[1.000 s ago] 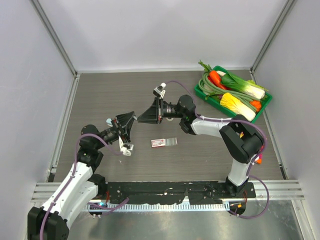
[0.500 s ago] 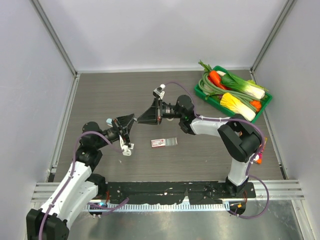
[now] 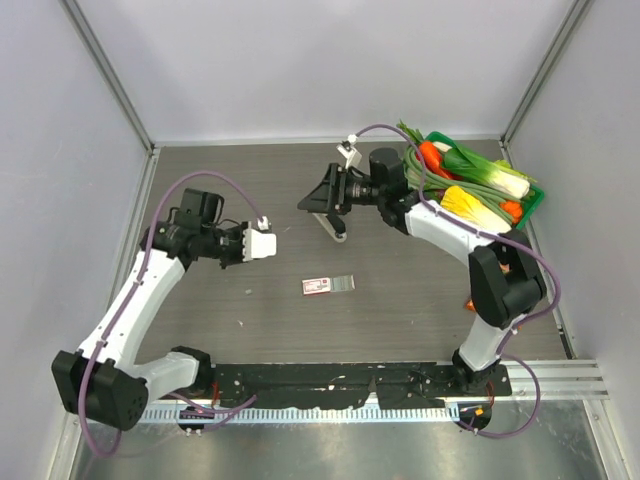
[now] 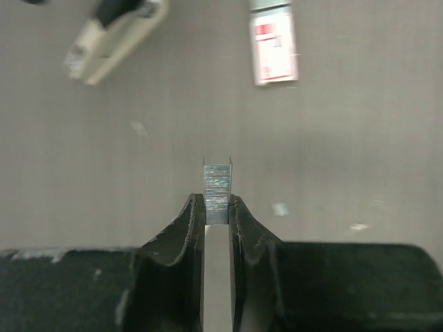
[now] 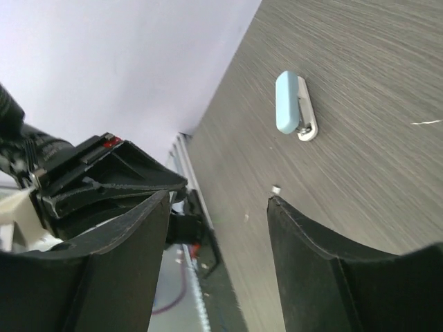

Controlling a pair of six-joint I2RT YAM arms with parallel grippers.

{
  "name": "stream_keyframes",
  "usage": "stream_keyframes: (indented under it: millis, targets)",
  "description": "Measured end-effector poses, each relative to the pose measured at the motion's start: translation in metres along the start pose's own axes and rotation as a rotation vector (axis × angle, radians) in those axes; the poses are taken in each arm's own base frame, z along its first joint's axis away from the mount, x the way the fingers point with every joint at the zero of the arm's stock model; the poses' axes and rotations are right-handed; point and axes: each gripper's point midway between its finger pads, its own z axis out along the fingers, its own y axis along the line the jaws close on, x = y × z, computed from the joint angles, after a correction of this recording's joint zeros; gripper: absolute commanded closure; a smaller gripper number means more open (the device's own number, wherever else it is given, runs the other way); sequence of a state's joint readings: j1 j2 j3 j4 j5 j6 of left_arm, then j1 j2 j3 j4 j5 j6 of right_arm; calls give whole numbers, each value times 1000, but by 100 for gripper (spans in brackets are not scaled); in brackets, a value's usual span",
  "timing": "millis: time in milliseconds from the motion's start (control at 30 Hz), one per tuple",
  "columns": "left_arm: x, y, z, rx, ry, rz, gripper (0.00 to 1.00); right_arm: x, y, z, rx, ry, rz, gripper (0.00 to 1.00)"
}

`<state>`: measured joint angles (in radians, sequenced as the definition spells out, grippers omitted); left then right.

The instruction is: Unload the staples from the stapler

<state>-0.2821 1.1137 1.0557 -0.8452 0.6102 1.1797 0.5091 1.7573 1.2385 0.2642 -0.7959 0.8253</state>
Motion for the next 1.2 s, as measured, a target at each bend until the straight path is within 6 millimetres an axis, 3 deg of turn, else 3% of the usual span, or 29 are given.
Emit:
stream_keyframes:
  millis: [133, 200, 367, 533, 733, 1200]
  targets:
    - [-9, -46, -8, 216, -19, -157, 100, 11, 13, -9, 22, 12, -170, 31]
    - [-20, -55, -14, 273, -51, -207, 100, 24, 19, -15, 26, 22, -266, 30]
    - [-53, -43, -17, 347, -146, -334, 100, 62, 44, -22, 4, 61, -479, 34]
    - [-60, -45, -9, 425, -170, -515, 100, 83, 62, -17, -23, 82, -622, 36]
    - [-65, -51, -10, 459, -173, -604, 100, 90, 65, -16, -28, 95, -689, 36]
    - [-68, -54, -8, 475, -179, -565, 99, 110, 86, -16, -133, 144, -766, 37]
